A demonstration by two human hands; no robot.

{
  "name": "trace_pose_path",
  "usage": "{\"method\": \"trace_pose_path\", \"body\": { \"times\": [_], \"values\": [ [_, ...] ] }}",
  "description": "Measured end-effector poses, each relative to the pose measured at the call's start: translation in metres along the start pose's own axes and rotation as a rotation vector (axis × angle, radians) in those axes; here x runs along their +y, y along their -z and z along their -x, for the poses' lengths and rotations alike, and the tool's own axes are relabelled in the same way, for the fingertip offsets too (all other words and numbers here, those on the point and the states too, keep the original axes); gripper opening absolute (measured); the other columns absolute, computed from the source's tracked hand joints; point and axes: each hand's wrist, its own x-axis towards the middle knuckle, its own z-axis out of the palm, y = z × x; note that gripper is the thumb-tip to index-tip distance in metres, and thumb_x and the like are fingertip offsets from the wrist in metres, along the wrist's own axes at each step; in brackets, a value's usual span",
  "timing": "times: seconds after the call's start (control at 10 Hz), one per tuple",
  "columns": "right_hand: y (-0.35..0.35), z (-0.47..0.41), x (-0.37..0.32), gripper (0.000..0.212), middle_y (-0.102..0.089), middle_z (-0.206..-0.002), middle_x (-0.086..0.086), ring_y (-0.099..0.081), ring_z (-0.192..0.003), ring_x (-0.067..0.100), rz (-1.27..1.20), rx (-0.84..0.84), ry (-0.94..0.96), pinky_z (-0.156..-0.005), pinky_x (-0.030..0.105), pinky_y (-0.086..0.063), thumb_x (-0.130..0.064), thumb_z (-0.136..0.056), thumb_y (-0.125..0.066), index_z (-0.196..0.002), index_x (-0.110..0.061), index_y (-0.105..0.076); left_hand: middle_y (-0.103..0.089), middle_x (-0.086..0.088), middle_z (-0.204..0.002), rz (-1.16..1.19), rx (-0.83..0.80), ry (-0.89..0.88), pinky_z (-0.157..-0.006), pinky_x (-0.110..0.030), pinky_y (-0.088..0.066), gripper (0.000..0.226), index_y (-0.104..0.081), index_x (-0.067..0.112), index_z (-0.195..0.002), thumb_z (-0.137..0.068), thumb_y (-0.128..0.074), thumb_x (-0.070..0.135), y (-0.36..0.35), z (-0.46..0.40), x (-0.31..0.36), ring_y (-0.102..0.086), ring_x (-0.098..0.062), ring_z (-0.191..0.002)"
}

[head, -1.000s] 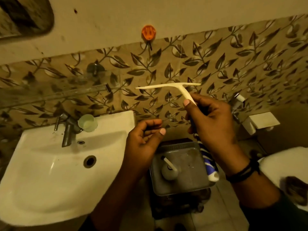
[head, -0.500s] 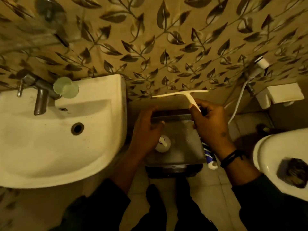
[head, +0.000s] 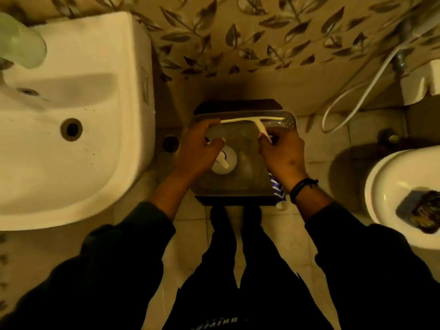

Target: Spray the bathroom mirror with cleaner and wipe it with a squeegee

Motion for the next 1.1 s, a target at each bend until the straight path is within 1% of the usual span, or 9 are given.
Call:
{"method": "trace_pose_path", "body": {
  "times": [0.2, 0.4, 0.5, 0.6, 0.7, 0.8, 0.9, 1.0, 1.1],
  "values": [
    [-0.038, -0.020, 0.024, 0.023, -0.070, -0.068, 0.001, -0.066, -0.065, 0.020, 0.039, 0.023, -0.054, -0.064, 0.042, -0.057, -0.031, -0.089, -0.058, -0.076, -0.019, -0.072, -0.061, 0.000, -0.124, 0.159, 0.030, 0.057, -0.085, -0.020, -0.051, 0.033, -0.060, 0.018, -0.126, -0.094, -0.061, 0.014, -0.003, -0.036, -0.031, -0.060, -0.013, -0.109],
    [-0.067, -0.041, 0.050, 0.021, -0.070, -0.081, -0.001, -0.067, -0.078, 0.019, 0.091, 0.098, -0.053, -0.073, 0.035, -0.056, -0.030, -0.091, -0.059, -0.099, -0.015, -0.071, -0.065, 0.005, -0.102, 0.335, 0.027, 0.145, -0.073, -0.014, -0.049, 0.024, -0.066, 0.009, -0.117, -0.095, -0.057, 0.011, -0.022, -0.061, -0.064, -0.061, -0.002, -0.087],
    [-0.082, -0.049, 0.064, 0.021, -0.068, -0.084, 0.000, -0.063, -0.076, 0.015, 0.116, 0.156, -0.034, -0.068, 0.026, -0.047, -0.027, -0.092, -0.059, -0.102, -0.011, -0.070, -0.068, 0.000, -0.100, 0.510, 0.020, 0.148, -0.087, -0.024, -0.053, 0.025, -0.069, 0.004, -0.109, -0.091, -0.056, 0.015, -0.028, -0.072, -0.070, -0.065, -0.016, -0.098],
    [-0.095, -0.056, 0.078, 0.022, -0.070, -0.085, 0.002, -0.065, -0.078, 0.017, 0.114, 0.218, -0.033, -0.069, 0.031, -0.053, -0.029, -0.090, -0.061, -0.102, -0.012, -0.068, -0.070, -0.010, -0.109, 0.625, -0.004, 0.104, -0.098, -0.035, -0.051, 0.030, -0.071, 0.010, -0.100, -0.080, -0.053, 0.025, -0.033, -0.078, -0.073, -0.064, -0.027, -0.111],
    [-0.105, -0.060, 0.089, 0.022, -0.070, -0.085, 0.001, -0.066, -0.078, 0.016, 0.100, 0.242, -0.053, -0.068, 0.030, -0.055, -0.029, -0.090, -0.062, -0.102, -0.012, -0.068, -0.068, -0.015, -0.115, 0.635, -0.039, 0.082, -0.096, -0.030, -0.052, 0.038, -0.068, 0.007, -0.107, -0.082, -0.048, 0.026, -0.038, -0.077, -0.080, -0.064, -0.025, -0.112],
    [-0.109, -0.061, 0.097, 0.023, -0.069, -0.084, -0.001, -0.061, -0.074, 0.010, 0.106, 0.260, -0.047, -0.056, 0.009, -0.041, -0.029, -0.090, -0.063, -0.103, -0.011, -0.069, -0.069, -0.014, -0.116, 0.626, -0.068, 0.077, -0.093, -0.027, -0.052, 0.041, -0.067, 0.005, -0.112, -0.083, -0.048, 0.028, -0.041, -0.075, -0.087, -0.065, -0.022, -0.111],
    [-0.110, -0.059, 0.095, 0.019, -0.062, -0.079, -0.005, -0.055, -0.070, 0.008, 0.117, 0.275, -0.065, -0.048, 0.002, -0.032, -0.026, -0.091, -0.063, -0.100, -0.011, -0.068, -0.068, -0.015, -0.117, 0.624, -0.067, 0.062, -0.095, -0.029, -0.051, 0.050, -0.066, 0.004, -0.114, -0.077, -0.057, 0.037, -0.041, -0.073, -0.088, -0.064, -0.022, -0.112],
    [-0.112, -0.059, 0.096, 0.019, -0.060, -0.077, -0.006, -0.056, -0.071, 0.009, 0.109, 0.274, -0.055, -0.051, 0.003, -0.034, -0.025, -0.090, -0.062, -0.100, -0.010, -0.068, -0.070, -0.013, -0.115, 0.592, -0.041, 0.047, -0.094, -0.026, -0.051, 0.049, -0.067, 0.006, -0.114, -0.077, -0.056, 0.037, -0.039, -0.071, -0.085, -0.064, -0.021, -0.111],
    [-0.110, -0.061, 0.093, 0.026, -0.059, -0.078, -0.009, -0.057, -0.076, 0.011, 0.105, 0.236, -0.100, -0.069, 0.022, -0.051, -0.029, -0.090, -0.062, -0.109, -0.011, -0.065, -0.070, -0.012, -0.115, 0.588, -0.003, 0.050, -0.097, -0.032, -0.051, 0.043, -0.069, 0.012, -0.110, -0.076, -0.060, 0.038, -0.036, -0.069, -0.082, -0.064, -0.024, -0.111]
  ]
}}
